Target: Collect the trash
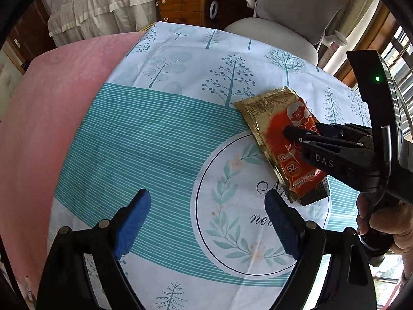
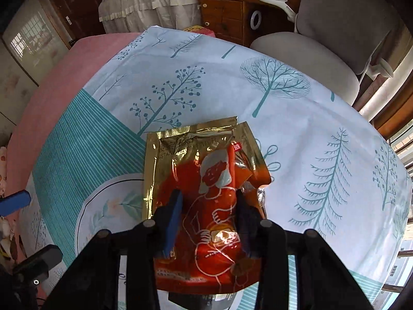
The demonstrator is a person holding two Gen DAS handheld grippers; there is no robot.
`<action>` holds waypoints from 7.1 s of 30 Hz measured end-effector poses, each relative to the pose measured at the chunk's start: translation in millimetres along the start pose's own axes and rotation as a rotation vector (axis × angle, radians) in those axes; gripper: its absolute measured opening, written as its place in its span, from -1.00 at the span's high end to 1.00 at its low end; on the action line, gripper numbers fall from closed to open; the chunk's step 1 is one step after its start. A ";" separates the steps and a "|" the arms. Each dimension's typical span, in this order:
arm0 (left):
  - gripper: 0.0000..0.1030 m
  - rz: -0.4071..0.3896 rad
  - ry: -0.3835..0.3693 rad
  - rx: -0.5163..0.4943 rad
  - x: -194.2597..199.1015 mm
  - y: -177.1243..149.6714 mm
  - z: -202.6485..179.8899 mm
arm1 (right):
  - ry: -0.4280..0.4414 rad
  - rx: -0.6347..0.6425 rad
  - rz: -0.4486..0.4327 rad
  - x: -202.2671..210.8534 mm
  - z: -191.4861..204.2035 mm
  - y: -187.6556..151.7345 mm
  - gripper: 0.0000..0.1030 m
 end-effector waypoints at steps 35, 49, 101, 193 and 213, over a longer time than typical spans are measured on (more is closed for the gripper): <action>-0.11 0.218 -0.151 -0.013 -93.0 14.8 -123.0 | 0.005 -0.513 -0.116 66.4 -148.1 -116.7 0.95; 0.30 0.157 -0.189 -0.069 -64.0 -0.9 -115.7 | 0.035 -0.526 -0.121 87.9 -122.8 -142.3 0.95; 0.28 0.249 -0.210 -0.420 51.6 -461.4 107.7 | -0.027 -0.657 0.129 144.9 278.7 -506.8 0.95; -0.85 -0.066 -0.218 -0.372 250.3 -387.5 78.3 | -0.069 -0.621 -0.099 309.5 227.2 -426.0 -0.24; -0.85 -0.262 -0.155 -0.368 319.8 -367.4 58.4 | -0.209 -0.614 -0.259 383.3 217.7 -402.2 -0.41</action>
Point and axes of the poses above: each gripper's, at about its wrist camera, not at the fingertips, and x roughly against the way its jaws point, z to its left, y to its top, the point moved 2 cm from there along -x, roughly the way its jaws point, and after that the axes turned 12 degrees about -y, right-handed, at the moved point
